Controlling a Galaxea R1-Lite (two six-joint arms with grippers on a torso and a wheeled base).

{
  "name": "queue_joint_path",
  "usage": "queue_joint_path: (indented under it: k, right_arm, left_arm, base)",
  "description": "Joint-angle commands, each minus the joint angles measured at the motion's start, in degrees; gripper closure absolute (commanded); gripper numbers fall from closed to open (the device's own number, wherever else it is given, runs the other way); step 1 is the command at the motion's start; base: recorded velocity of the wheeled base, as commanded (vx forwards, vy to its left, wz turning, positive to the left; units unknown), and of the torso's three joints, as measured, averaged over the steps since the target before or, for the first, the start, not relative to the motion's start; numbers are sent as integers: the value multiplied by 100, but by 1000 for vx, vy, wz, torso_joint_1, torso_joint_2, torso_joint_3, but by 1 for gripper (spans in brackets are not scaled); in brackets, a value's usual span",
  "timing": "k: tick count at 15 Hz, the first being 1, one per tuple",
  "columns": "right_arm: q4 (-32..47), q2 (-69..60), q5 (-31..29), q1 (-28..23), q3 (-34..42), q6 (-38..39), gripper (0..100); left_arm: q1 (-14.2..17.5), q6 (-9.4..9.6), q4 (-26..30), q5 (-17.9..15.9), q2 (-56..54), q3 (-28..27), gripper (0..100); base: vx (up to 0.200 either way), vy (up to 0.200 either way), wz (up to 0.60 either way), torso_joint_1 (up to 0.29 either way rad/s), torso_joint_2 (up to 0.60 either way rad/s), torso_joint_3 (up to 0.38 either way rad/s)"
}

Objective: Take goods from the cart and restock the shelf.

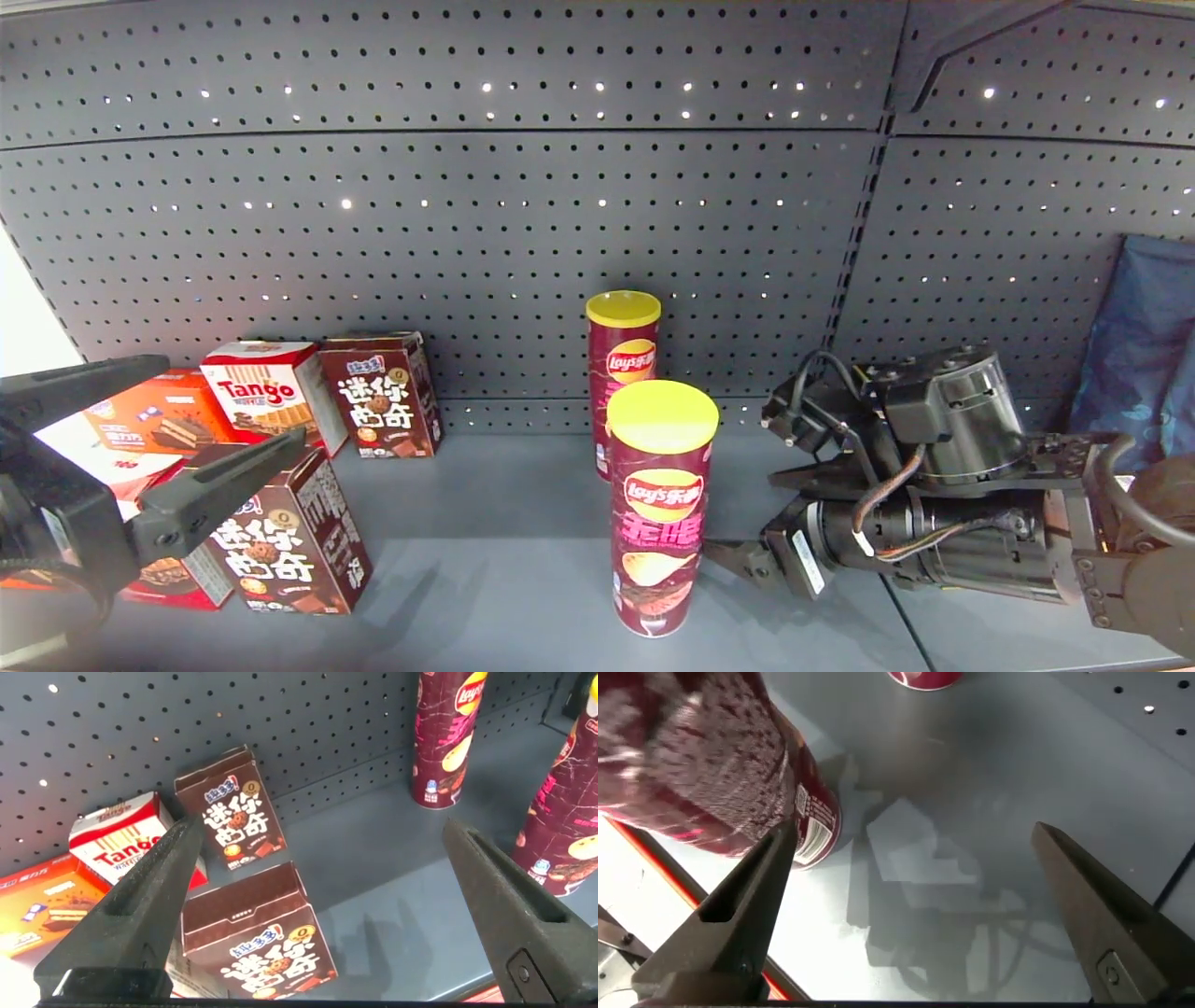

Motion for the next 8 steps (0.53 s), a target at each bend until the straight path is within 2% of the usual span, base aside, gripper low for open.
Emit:
queue_joint_path:
  k: [1, 8]
  right_arm:
    - [-2, 69, 3, 35, -16, -10, 0]
    - [-2, 210, -6, 105, -95, -10, 0]
  left_arm:
    - [-4, -1, -1, 4, 1, 12, 0]
    - [5, -9, -1, 12, 1, 21, 0]
  base:
    - [0, 0, 0, 0, 0, 0]
    - [0, 0, 0, 0, 0, 0]
